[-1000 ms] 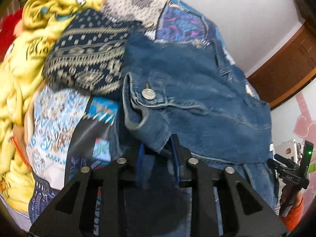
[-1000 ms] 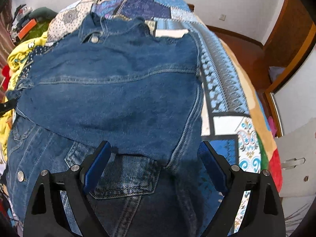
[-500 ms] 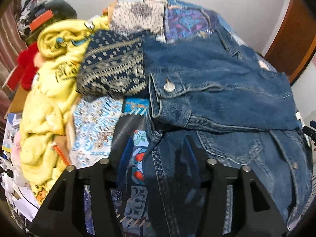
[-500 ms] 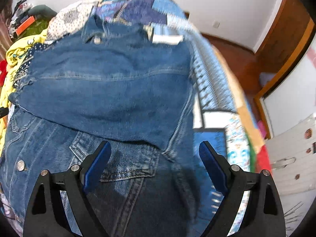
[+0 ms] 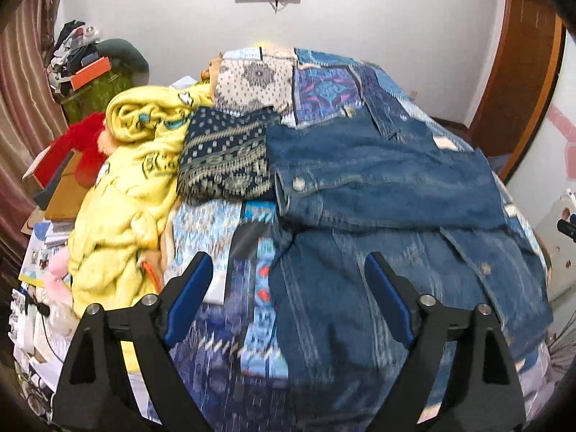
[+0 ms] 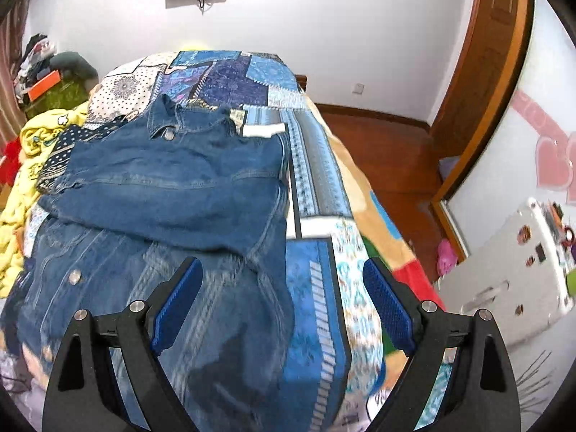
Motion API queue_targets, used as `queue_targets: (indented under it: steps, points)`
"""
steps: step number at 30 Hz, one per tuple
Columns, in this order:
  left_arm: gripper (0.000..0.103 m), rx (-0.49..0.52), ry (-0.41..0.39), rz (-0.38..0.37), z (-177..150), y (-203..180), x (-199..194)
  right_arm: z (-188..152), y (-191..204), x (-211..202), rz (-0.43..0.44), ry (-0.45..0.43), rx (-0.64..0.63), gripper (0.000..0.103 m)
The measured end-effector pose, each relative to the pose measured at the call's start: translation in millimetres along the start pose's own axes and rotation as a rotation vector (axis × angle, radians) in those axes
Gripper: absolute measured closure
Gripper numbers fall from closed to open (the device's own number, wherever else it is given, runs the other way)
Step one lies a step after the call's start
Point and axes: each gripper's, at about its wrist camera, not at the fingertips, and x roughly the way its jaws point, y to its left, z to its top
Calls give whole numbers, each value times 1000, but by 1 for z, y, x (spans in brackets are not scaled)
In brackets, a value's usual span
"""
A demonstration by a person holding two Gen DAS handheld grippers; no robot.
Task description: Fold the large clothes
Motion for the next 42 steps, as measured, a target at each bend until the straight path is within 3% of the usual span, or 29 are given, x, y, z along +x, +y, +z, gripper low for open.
queue_targets:
  steps: [4,11,15,19,21,24,26,28,30,32,33,35,37,39,42]
  points:
    - [16,-64,83,-15,-32,11,7,-20,-6,-2,31,52,19,14]
    - [17,-280,237,-141,-86,30,29,-57,-8,10,165,171,92,14]
    - [17,-356,269,-166,-102,34,34,-76,-5,20,232,239,142,14]
    - [17,-411,281,-245,-109,36,35,-83,0,25,273,269,149,14]
    - [17,-417,297,-291,-109,32,38,-84,0,27,286,268,152,14]
    - [18,-404,320,-284,-110,23,43,-88,-9,33,342,285,205,14]
    - [26,-408,334,-310,-110,18,48,-90,-13,37,379,292,244,17]
    - [31,-417,335,-346,-110,14,51,-93,-16,43,433,302,280,29]
    - [32,-408,323,-337,-109,11,51,-96,-17,45,478,295,313,34]
    - [41,-395,316,-331,-108,8,50,-96,-17,45,484,292,322,39]
    - [44,-390,311,-324,-107,9,49,-96,-16,45,485,287,326,46]
    - [65,-375,294,-309,-104,11,45,-95,-15,44,495,276,322,57]
    - [71,-373,281,-321,-99,13,40,-91,-14,40,498,261,305,74]
    - [77,-357,261,-323,-93,11,35,-85,-12,38,488,244,264,81]
    - [89,-327,216,-329,-78,9,24,-69,-8,36,488,222,214,83]
